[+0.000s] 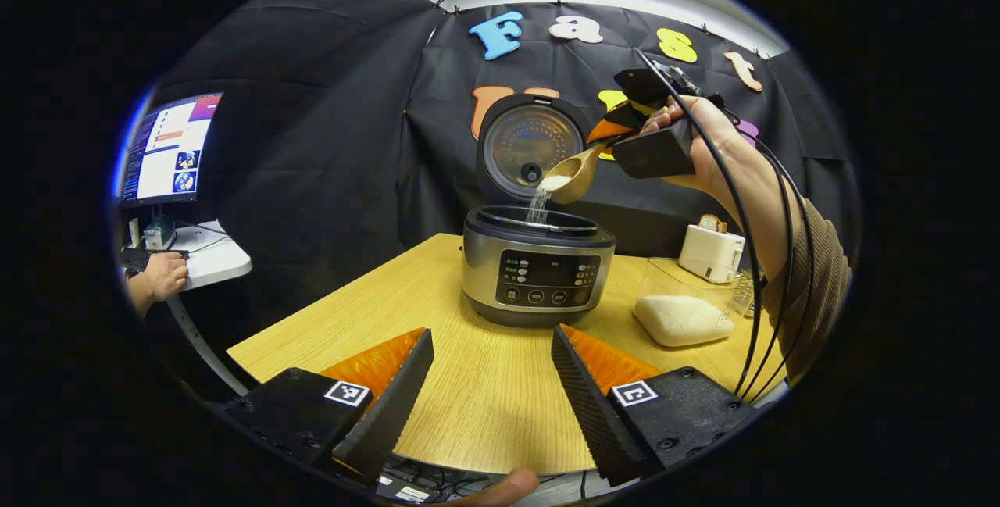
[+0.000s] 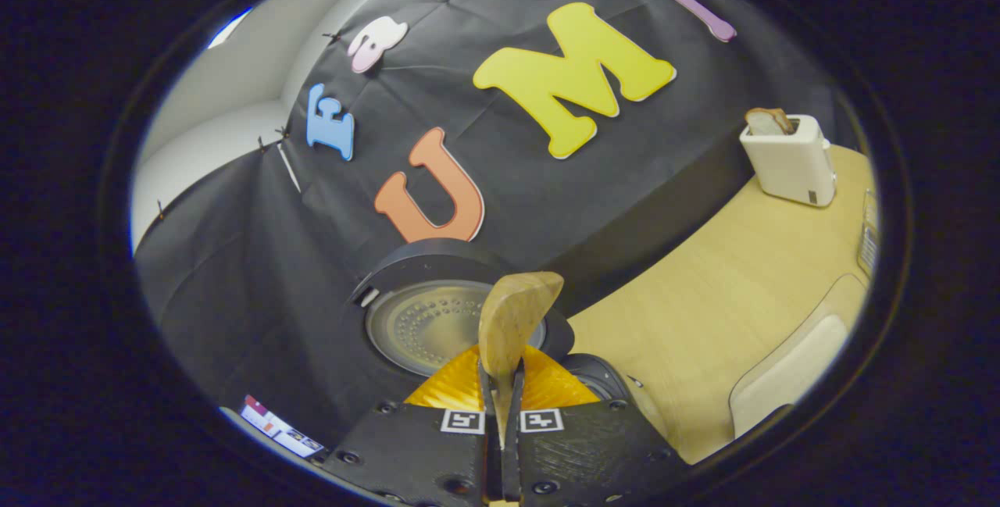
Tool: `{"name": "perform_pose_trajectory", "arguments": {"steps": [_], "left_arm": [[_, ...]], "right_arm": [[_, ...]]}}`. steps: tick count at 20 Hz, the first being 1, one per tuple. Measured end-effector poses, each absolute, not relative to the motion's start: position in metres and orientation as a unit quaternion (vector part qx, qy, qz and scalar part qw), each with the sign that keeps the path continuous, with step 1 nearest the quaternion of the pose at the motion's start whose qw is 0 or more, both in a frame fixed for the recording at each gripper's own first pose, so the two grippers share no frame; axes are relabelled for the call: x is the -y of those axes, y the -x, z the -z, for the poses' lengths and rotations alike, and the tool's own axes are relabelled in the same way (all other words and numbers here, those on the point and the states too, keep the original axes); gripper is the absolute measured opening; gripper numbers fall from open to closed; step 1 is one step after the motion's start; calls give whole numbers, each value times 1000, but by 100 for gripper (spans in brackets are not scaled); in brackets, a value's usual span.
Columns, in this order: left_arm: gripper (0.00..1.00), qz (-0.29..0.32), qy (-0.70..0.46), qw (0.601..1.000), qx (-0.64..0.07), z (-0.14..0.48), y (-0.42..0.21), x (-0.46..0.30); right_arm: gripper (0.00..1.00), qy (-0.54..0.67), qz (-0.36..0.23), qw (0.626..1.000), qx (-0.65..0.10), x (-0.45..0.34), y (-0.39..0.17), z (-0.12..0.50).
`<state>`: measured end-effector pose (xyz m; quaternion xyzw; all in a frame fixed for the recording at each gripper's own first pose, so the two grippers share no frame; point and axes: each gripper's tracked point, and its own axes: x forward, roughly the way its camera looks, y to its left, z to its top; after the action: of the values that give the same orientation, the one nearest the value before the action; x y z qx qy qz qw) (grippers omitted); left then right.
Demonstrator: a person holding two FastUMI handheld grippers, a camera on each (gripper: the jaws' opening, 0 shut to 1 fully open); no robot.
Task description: Close the left gripper, press the button to open the rice cooker; take a wooden spoon from the chopstick holder with the right hand, scoop a spoonful of rice and pour it into the rice cooker, then put the wooden spoon back into the chopstick holder.
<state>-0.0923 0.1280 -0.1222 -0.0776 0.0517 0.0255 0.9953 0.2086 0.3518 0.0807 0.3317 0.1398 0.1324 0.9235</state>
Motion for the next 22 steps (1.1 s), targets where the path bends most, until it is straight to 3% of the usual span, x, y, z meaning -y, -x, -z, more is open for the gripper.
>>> {"name": "perform_pose_trajectory", "arguments": {"steps": [11, 22], "left_arm": [[97, -30, 61, 996, -52, 124, 91, -130], [97, -33, 65, 995, -66, 135, 88, -130]], "right_arm": [[1, -117, -151, 977, -98, -373, -207, -77], [2, 80, -167, 981, -56, -399, -196, -75]]}}
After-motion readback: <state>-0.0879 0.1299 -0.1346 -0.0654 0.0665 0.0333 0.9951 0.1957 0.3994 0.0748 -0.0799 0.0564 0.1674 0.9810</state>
